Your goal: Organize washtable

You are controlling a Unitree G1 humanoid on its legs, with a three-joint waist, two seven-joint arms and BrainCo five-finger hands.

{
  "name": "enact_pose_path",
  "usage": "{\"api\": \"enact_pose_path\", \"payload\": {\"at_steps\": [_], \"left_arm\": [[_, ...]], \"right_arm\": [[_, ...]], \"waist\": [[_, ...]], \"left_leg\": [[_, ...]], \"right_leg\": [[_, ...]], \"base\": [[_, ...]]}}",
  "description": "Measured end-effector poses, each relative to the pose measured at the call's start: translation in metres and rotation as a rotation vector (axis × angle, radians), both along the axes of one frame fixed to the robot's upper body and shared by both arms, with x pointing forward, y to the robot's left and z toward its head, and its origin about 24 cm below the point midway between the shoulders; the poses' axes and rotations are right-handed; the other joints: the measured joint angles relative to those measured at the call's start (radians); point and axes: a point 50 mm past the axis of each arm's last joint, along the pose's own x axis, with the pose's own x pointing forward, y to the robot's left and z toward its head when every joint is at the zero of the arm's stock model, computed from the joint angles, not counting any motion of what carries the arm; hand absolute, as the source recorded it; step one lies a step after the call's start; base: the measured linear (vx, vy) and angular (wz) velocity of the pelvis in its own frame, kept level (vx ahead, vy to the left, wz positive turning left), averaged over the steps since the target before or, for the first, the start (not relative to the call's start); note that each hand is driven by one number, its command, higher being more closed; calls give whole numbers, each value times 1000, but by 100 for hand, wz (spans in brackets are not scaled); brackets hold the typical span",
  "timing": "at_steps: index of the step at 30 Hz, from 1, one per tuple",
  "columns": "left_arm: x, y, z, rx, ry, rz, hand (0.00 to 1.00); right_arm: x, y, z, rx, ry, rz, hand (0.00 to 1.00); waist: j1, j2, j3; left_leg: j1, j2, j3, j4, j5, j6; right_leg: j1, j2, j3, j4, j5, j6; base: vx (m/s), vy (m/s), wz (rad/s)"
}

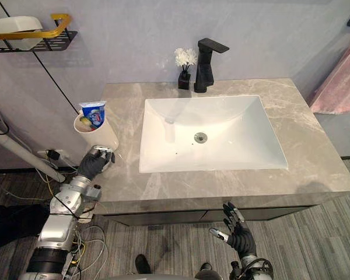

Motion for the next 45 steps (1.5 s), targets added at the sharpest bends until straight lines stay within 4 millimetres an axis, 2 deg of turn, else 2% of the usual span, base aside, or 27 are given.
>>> {"api": "enact_pose_path", "payload": {"at_steps": [5,10,11,16,26,30,34,39,45], "left_arm": [[11,9,8,32,-4,20,100],[29,13,28,60,-64,32,100],[33,14,33,62,-76,34,100],[41,7,42,62,-105,17,100],[39,1,33,42,-79,3,100],[28,-7,13,-32,-30,8,100],[21,-8,7,-106,-29,32,100],[17,-9,4,-122,-25,41,100],[16,2,7,-151,-45,98,100]], "right_arm": [[1,0,4,-2,-15,2,0],[2,0,5,4,-26,0,0],[2,1,5,6,-27,3,0],[2,2,5,7,-26,2,0],[3,4,7,9,-36,8,0],[1,3,6,6,-30,2,0],[1,3,5,5,-27,0,0],[3,3,5,7,-30,5,0],[3,5,4,15,-26,11,0]], "waist": [[-4,0,0],[-8,0,0],[-18,0,0],[-23,-1,0],[-22,-2,2],[-22,0,3],[-21,2,4],[-21,7,7],[-21,8,7]], "left_leg": [[-4,-1,2,0,0,0],[-30,0,3,0,3,4],[-33,-1,4,0,5,7],[-35,-1,4,0,5,7],[-35,-2,-2,0,5,7],[-31,-3,-19,0,5,7],[-27,-5,-30,-1,7,8],[-26,-5,-33,-2,9,11],[-26,-6,-34,-3,10,12]], "right_leg": [[-5,-1,3,-4,7,-4],[-31,1,6,-4,14,-6],[-34,0,6,-4,15,-6],[-36,0,6,-5,15,-6],[-30,0,0,-8,15,-6],[-15,1,-17,-12,15,-6],[-4,0,-25,-12,15,-6],[-1,0,-28,-12,14,-6],[-1,0,-28,-11,14,-6]], "base": [[-2,2,-1],[-6,-1,0],[0,0,0],[0,0,0],[0,0,0],[-8,-8,10],[-15,-2,8],[-15,2,2],[0,0,0]]}}
